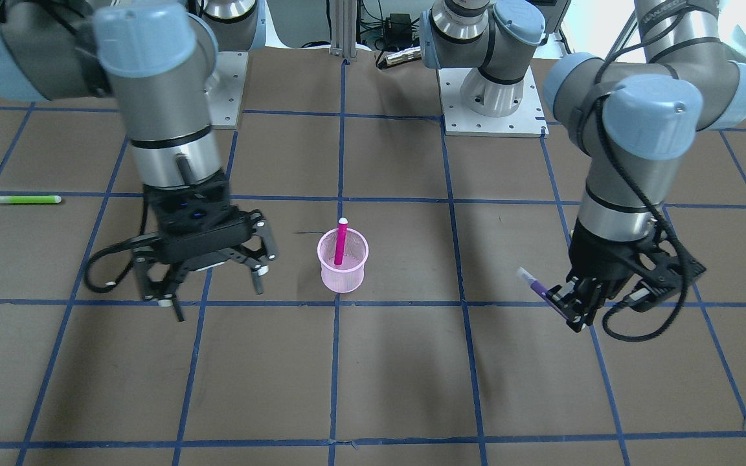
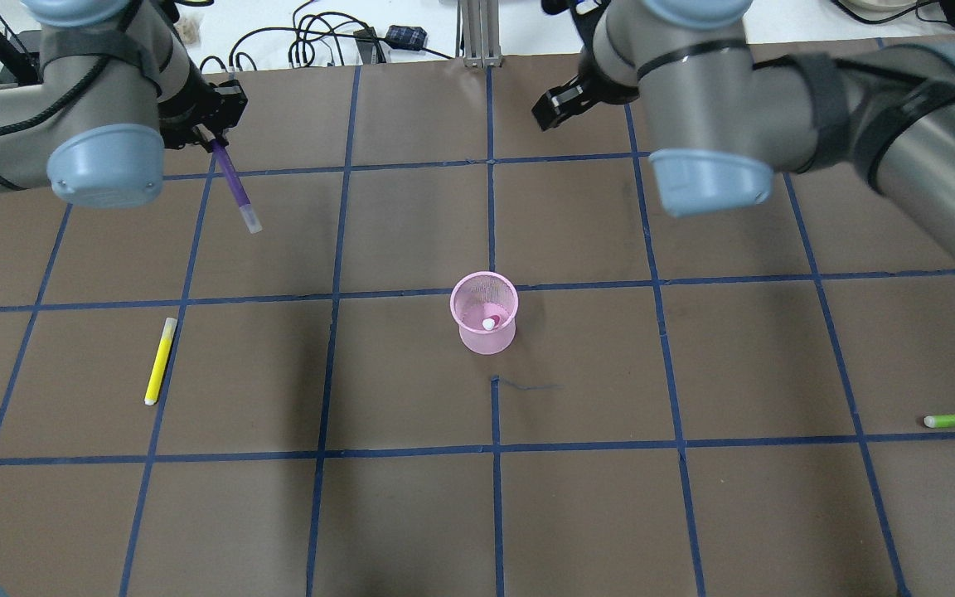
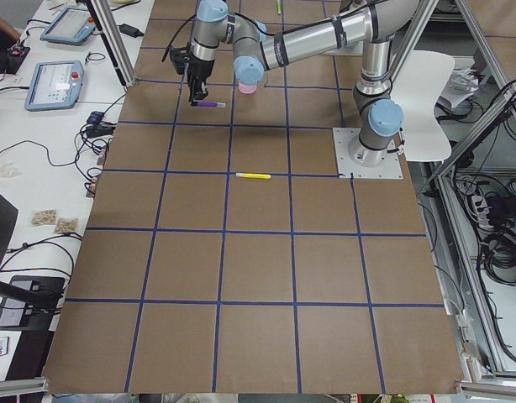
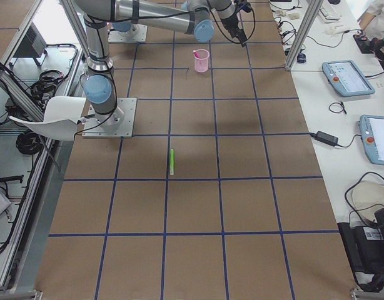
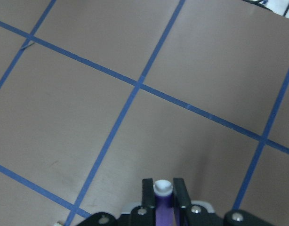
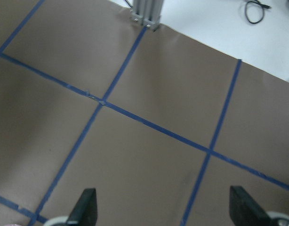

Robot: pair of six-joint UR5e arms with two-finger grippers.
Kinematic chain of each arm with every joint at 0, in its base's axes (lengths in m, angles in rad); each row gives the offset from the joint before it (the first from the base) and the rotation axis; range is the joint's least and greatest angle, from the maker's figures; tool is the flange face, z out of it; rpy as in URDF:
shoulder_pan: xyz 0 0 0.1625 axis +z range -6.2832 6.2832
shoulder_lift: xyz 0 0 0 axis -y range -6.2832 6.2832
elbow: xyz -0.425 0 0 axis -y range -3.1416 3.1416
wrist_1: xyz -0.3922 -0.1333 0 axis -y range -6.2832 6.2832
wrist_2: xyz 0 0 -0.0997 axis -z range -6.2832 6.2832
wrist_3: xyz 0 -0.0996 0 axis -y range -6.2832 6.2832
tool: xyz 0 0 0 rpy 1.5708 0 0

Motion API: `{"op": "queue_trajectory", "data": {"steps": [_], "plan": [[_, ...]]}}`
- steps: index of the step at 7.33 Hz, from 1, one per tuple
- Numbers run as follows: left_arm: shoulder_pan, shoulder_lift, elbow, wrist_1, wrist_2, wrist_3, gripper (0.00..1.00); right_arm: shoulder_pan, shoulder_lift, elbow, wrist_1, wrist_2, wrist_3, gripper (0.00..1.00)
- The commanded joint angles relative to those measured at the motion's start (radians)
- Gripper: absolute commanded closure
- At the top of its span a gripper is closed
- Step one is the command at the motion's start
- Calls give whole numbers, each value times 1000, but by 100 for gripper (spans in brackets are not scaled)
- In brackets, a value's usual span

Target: Insert purple and pink pens into pink cup

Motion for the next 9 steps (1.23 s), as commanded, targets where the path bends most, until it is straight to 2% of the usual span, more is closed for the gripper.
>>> {"op": "queue_trajectory", "data": {"steps": [1,4,6,7,9], "plan": [[-146,-19,-12,95,57,-141,100,-150,-17,-199,386,5,-13,0],[-314,-23,-16,108,151,-326,100,-227,-53,-254,568,-8,-14,0],[-420,-51,-19,105,236,-440,100,-241,-62,-301,794,-6,4,0],[-459,-64,-25,107,241,-510,100,-234,-73,-310,846,3,12,0],[-511,-80,-30,107,282,-542,100,-104,-58,-292,807,-8,227,0]]}}
